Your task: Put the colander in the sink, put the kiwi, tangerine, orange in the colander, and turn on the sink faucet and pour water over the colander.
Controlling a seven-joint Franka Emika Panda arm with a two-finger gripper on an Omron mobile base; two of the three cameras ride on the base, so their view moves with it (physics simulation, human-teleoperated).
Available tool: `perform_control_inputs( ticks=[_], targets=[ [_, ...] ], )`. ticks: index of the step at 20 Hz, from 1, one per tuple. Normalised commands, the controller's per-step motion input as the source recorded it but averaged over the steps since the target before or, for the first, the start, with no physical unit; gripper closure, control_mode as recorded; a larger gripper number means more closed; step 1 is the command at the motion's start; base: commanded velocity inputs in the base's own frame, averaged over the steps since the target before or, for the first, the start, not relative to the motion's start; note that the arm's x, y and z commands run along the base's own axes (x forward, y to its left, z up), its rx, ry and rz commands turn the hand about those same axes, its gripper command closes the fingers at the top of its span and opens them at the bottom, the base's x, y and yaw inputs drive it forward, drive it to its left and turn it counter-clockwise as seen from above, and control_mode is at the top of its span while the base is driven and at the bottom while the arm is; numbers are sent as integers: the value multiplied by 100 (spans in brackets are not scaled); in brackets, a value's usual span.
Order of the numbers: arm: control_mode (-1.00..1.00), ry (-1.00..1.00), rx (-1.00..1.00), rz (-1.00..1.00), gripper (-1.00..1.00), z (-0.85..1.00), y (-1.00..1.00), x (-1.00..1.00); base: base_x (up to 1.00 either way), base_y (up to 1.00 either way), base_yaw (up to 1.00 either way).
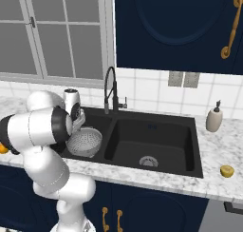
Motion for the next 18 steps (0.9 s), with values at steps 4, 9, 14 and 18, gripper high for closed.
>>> perform_control_inputs(
  ticks=[4,9,14,18],
  targets=[
    [-100,0,0,61,-100,40,1,-37,0,0,0],
    [-100,0,0,85,-100,7,10,-33,0,0,0],
    [-100,0,0,100,-100,-3,16,-10,0,0,0],
    [-100,-4,4,86,-100,0,3,0,0,0,0]
  ],
)
